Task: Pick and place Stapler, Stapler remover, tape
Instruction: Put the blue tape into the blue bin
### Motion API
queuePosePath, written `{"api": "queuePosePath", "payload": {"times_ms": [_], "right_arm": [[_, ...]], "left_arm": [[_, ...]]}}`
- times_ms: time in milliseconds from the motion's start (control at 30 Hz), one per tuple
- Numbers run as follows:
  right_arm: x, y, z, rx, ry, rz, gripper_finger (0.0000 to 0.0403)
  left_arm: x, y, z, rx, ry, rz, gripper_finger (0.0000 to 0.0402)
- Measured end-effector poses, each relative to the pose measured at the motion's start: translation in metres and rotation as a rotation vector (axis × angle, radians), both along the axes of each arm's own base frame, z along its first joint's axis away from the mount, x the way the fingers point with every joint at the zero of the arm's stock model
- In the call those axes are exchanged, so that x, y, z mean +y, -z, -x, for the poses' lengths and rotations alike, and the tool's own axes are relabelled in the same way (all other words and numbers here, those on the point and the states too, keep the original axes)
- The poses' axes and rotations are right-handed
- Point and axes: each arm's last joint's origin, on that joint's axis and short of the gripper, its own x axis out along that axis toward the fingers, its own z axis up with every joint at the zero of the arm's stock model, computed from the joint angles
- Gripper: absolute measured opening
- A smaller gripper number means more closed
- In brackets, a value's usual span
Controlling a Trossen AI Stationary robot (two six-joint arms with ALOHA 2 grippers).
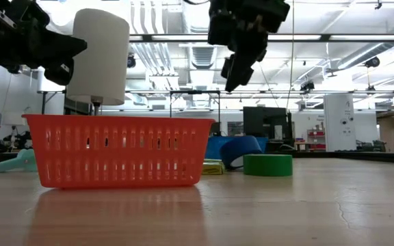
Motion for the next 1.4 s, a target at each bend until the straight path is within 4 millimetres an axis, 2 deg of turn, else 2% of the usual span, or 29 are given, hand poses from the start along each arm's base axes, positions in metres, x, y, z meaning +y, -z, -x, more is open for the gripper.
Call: {"api": "queuePosePath", "payload": {"times_ms": [267,400,733,1000,1200,1400], "right_arm": [[0.028,0.033,-0.014,0.098,-0.092,0.012,0.0152],[0.037,0.042,-0.016,0.11,-0.135,0.022,0.0158],[0.042,0.066,-0.019,0.123,-0.169,0.037,0.0155],[0.042,0.093,-0.018,0.218,-0.149,0.039,0.0144],[0.042,0.097,-0.018,0.248,-0.106,0.025,0.0126],[0.042,0.094,-0.018,0.247,-0.091,0.021,0.0083]], "left_arm": [[0.0,0.0,0.0,0.002,0.0,-0.001,0.0023],[0.0,0.0,0.0,0.002,0.0,0.0,0.0023],[0.0,0.0,0.0,0.0,0.0,0.0,0.0023],[0.0,0.001,-0.001,0.013,0.0,-0.002,0.0023],[0.0,0.002,-0.001,0.019,0.0,-0.002,0.0023],[0.0,0.002,-0.002,0.022,0.0,-0.003,0.0023]]}}
